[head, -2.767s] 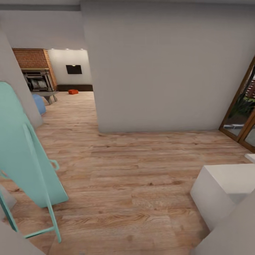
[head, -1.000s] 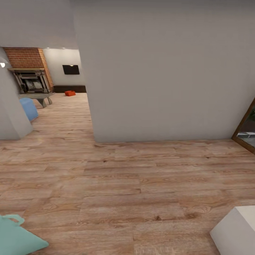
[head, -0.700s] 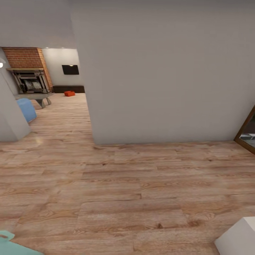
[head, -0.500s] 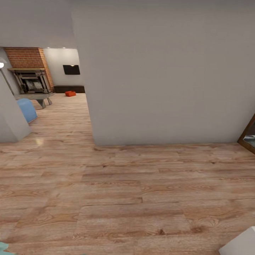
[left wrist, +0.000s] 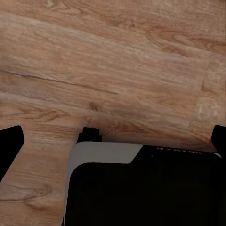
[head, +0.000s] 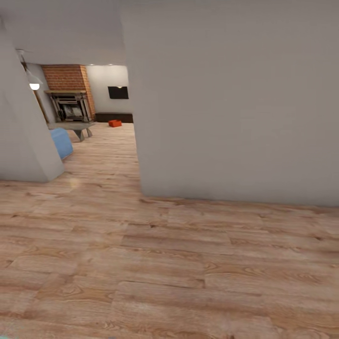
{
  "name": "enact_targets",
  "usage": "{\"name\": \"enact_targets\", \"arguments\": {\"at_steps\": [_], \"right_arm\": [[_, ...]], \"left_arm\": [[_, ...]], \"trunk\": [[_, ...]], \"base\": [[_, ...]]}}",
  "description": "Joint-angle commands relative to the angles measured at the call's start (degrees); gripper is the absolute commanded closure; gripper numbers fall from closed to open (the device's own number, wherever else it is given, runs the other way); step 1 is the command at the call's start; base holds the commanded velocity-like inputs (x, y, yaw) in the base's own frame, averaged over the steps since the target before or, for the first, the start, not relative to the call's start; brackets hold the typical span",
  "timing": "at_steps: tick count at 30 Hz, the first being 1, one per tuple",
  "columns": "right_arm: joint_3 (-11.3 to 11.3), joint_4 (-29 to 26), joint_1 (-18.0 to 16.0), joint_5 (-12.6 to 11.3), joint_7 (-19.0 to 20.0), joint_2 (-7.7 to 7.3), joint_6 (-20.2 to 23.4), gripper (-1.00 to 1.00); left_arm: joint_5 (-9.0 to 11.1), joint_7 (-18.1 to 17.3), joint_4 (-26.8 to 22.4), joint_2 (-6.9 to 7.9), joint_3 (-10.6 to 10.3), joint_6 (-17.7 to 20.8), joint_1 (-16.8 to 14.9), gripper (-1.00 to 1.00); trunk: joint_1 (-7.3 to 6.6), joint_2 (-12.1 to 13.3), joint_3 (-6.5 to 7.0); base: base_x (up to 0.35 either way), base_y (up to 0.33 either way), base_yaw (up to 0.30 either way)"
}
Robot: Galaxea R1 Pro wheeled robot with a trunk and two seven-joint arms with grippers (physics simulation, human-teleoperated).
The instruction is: Move the two storage containers from the living room to the garage. In the garage, place one container on the floor and stack the other container on top of it (either order is fine).
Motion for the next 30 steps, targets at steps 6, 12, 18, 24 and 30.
{"name": "enact_targets", "arguments": {"at_steps": [6, 12, 18, 24, 30], "right_arm": [[0.5, 0.2, -0.1, -0.4, 0.0, 0.03, -0.2, -1.0], [0.5, 0.2, -0.1, -0.4, 0.0, 0.04, -0.2, -1.0], [0.5, 0.2, 0.0, -0.4, 0.0, 0.03, -0.3, -1.0], [0.5, 0.2, 0.0, -0.4, 0.0, 0.05, -0.2, -1.0], [0.5, 0.2, -0.1, -0.4, 0.0, 0.06, -0.3, -1.0]], "left_arm": [[0.5, -0.2, 0.0, 0.01, 0.0, 0.2, 0.0, -1.0], [0.5, -0.2, 0.0, 0.01, 0.0, 0.2, 0.0, -1.0], [0.5, -0.2, 0.0, 0.01, 0.0, 0.2, -0.1, -1.0], [0.5, -0.2, 0.0, 0.01, 0.0, 0.2, 0.0, -1.0], [0.5, -0.2, 0.0, 0.01, 0.0, 0.2, -0.1, -1.0]], "trunk": [[0.05, -0.1, -0.09], [0.05, -0.1, -0.09], [0.05, -0.1, -0.09], [0.05, -0.1, -0.09], [0.05, -0.1, -0.09]], "base": [[0.321, 0.0, 0.269], [0.321, 0.0, 0.269], [0.321, 0.0, 0.269], [0.321, 0.0, 0.269], [0.321, 0.0, 0.269]]}}
